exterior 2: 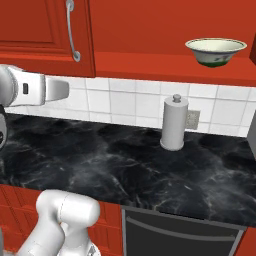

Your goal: Move the bowls from the cabinet to the plates on the dining table.

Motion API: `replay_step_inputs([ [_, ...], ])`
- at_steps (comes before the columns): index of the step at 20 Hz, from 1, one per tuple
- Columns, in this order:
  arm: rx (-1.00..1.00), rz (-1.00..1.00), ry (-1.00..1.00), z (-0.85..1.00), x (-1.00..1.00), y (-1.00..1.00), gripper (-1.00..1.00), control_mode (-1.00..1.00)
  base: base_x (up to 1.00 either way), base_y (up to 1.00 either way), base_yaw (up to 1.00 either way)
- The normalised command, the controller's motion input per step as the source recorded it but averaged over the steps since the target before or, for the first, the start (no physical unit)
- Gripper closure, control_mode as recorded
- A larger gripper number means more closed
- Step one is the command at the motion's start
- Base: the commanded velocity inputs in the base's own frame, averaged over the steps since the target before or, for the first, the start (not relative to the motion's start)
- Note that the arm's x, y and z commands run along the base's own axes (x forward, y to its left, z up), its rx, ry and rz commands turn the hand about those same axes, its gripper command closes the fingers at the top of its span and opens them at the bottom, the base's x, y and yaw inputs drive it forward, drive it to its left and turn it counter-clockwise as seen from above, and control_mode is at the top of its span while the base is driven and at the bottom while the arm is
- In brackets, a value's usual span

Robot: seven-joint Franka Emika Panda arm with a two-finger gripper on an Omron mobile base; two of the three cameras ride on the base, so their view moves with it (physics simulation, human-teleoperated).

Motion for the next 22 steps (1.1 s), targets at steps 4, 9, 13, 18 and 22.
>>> replay_step_inputs([
  [4, 0.00, 0.00, -0.03, 0.09, 0.13, 0.40, -1.00, -1.00, 0.00, 0.00, 0.00],
  [9, 0.00, 0.01, -0.05, 0.12, 0.17, 0.24, -1.00, -1.00, 0.00, 0.00, 0.00],
  [13, 0.00, 0.03, -0.03, 0.15, 0.18, 0.20, -1.00, -1.00, 0.00, 0.00, 0.00],
  [18, 0.00, 0.04, -0.03, 0.16, 0.15, 0.16, -1.00, -1.00, 0.00, 0.00, 0.00],
  [22, 0.00, 0.04, -0.01, 0.17, 0.17, 0.12, -1.00, -1.00, 0.00, 0.00, 0.00],
])
